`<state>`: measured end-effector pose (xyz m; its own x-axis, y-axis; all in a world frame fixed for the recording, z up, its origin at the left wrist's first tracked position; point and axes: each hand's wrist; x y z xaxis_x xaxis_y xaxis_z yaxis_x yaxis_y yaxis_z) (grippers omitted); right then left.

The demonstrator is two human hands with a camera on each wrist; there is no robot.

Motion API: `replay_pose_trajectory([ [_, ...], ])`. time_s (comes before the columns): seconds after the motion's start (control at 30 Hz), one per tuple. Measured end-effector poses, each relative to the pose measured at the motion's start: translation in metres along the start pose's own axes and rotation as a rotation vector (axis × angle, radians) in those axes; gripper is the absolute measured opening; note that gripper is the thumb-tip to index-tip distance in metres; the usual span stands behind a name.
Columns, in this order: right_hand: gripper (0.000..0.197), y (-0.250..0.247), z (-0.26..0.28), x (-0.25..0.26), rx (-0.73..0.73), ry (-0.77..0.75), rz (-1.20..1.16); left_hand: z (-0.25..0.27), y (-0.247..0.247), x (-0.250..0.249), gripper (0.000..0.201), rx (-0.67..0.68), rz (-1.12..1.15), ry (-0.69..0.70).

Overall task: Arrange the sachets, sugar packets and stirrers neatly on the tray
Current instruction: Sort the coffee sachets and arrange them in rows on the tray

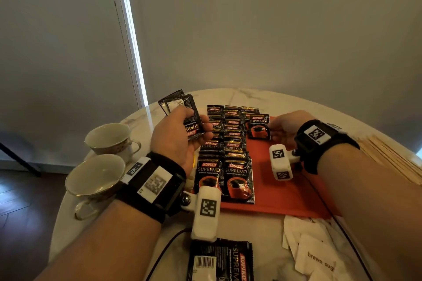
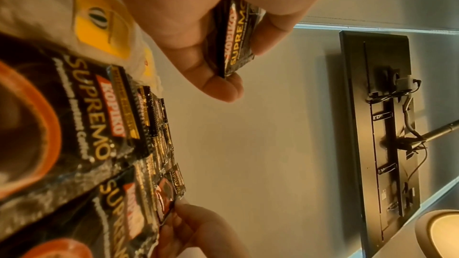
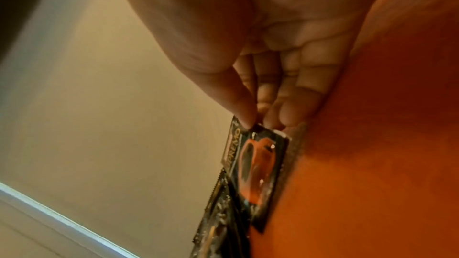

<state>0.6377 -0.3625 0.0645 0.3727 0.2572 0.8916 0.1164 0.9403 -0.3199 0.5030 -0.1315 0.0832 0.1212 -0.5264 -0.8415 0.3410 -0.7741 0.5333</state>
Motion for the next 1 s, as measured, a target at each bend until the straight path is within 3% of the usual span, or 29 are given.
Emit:
replay_pose_trajectory([
  [0.47, 0.009, 0.009, -0.003, 0.007, -0.003, -0.022, 0.132, -0.001, 0.001, 0.0, 0.014, 0.037, 0.02, -0.038],
  [0.67, 0.01, 0.003, 0.011, 0.011, 0.037, -0.049, -0.093, 0.002, 0.002, 0.004, 0.019, 0.1, 0.006, -0.092],
  [0.73, 0.009, 0.002, 0.035, 0.013, 0.136, -0.111, -0.206, 0.003, 0.003, 0.005, 0.019, 0.148, -0.054, -0.108],
  [0.87, 0.019, 0.009, 0.092, 0.008, 0.478, -0.229, -0.299, 0.008, 0.005, 0.006, 0.021, 0.18, -0.153, -0.085],
  [1.0, 0.006, 0.021, 0.115, -0.004, 0.578, -0.287, -0.299, 0.014, 0.006, 0.011, 0.029, 0.225, -0.277, -0.026],
])
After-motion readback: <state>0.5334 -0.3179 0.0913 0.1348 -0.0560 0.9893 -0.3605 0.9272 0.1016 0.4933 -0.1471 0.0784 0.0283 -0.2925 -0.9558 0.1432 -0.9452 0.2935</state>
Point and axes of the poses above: each hand's wrist, its own z-axis away from the middle knuckle, its own y-axis out of the palm, x = y × z, and after that the axes turned 1 degree about y, right-handed
